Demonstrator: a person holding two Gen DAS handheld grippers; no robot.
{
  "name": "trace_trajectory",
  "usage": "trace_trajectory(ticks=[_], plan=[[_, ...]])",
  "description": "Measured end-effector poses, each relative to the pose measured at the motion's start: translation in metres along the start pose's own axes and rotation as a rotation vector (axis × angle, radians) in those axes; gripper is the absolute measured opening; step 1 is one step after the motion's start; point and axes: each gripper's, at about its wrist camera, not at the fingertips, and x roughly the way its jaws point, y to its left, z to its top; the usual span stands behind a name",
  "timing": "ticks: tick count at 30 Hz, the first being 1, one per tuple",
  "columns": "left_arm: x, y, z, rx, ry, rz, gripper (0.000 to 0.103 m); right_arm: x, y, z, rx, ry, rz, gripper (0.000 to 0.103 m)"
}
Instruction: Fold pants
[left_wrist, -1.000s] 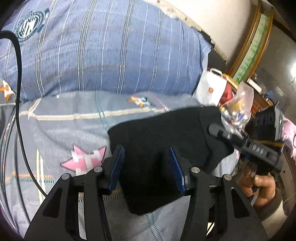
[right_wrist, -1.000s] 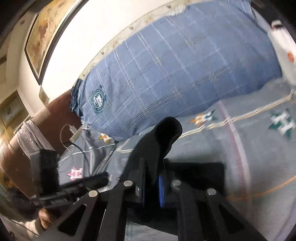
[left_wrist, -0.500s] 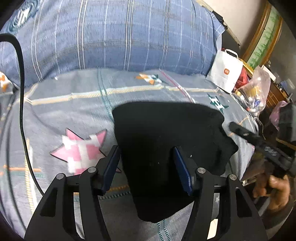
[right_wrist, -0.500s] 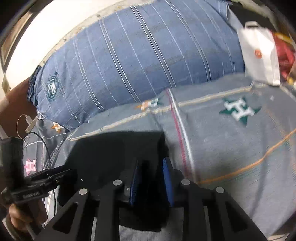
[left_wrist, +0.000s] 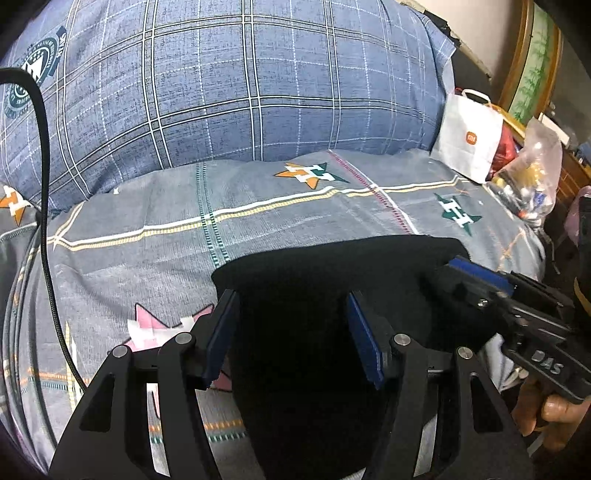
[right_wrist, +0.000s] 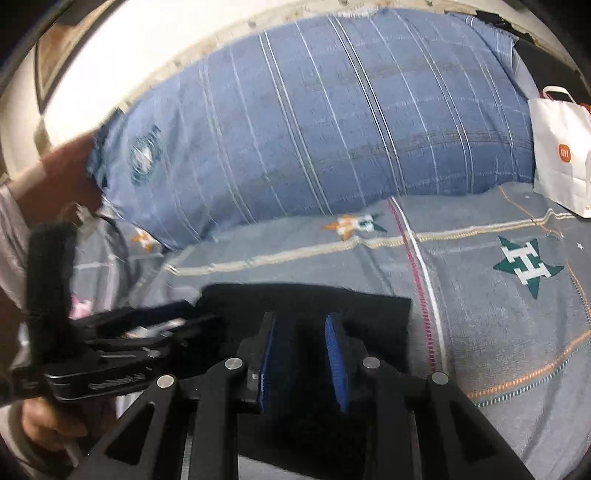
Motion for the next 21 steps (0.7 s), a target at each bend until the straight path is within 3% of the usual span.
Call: trace_trajectory(ticks=[4,7,14,21], plan=[[0.012,-0.001,0.004,0.010,0.008,0.012,0.065,0.029,-0.023,-0.005,0.074,0.070,0.007,0.025],[0.018,-0.004,0.007,0.013,0.007,0.020,0.068,0.031,-0.028,-0.006,0.089,0.046,0.023,0.025],[0.010,-0.005,0.006,0.005,0.006,0.023,0.068,0.010,-0.017,-0.001,0.057,0.071,0.004,0.029],[-0.021,-0.003,-0.002,-0.039,-0.014,-0.010,0.068,-0.022,0.008,-0.012,-0.031,0.065,0.004,0.032]])
